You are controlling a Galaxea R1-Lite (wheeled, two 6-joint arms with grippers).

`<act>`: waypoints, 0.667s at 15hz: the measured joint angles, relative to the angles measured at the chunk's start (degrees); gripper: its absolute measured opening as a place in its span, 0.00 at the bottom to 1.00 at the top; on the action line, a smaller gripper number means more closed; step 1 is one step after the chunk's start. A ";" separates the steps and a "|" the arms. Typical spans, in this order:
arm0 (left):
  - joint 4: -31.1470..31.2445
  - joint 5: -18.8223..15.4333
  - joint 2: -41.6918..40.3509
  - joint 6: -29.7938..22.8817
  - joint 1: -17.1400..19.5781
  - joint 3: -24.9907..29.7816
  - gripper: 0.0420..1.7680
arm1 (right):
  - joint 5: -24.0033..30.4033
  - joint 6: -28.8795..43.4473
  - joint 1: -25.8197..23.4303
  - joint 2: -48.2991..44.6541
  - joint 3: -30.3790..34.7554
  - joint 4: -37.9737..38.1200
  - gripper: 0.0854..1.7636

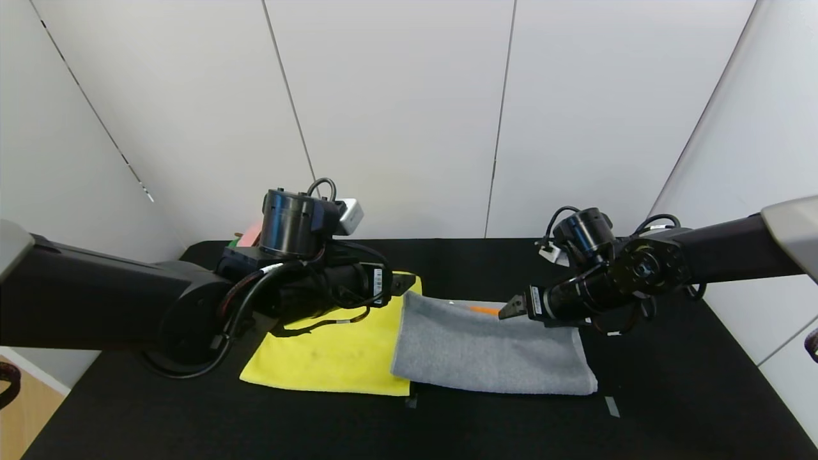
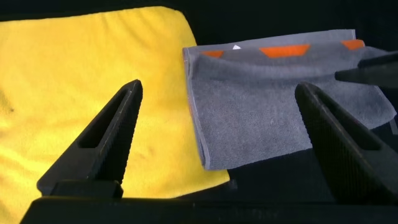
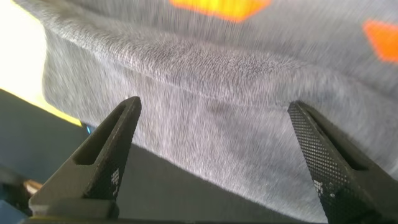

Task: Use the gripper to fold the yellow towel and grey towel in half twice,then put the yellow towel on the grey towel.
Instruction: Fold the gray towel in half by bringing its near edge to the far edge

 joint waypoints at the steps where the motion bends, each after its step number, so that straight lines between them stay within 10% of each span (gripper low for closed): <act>1: 0.00 0.00 0.05 -0.02 0.00 0.00 0.97 | 0.00 0.00 -0.28 0.21 -0.85 -0.17 0.96; 10: -0.07 0.00 0.11 0.00 -0.02 0.00 0.97 | -3.61 0.05 -1.58 2.30 -5.57 -0.04 0.97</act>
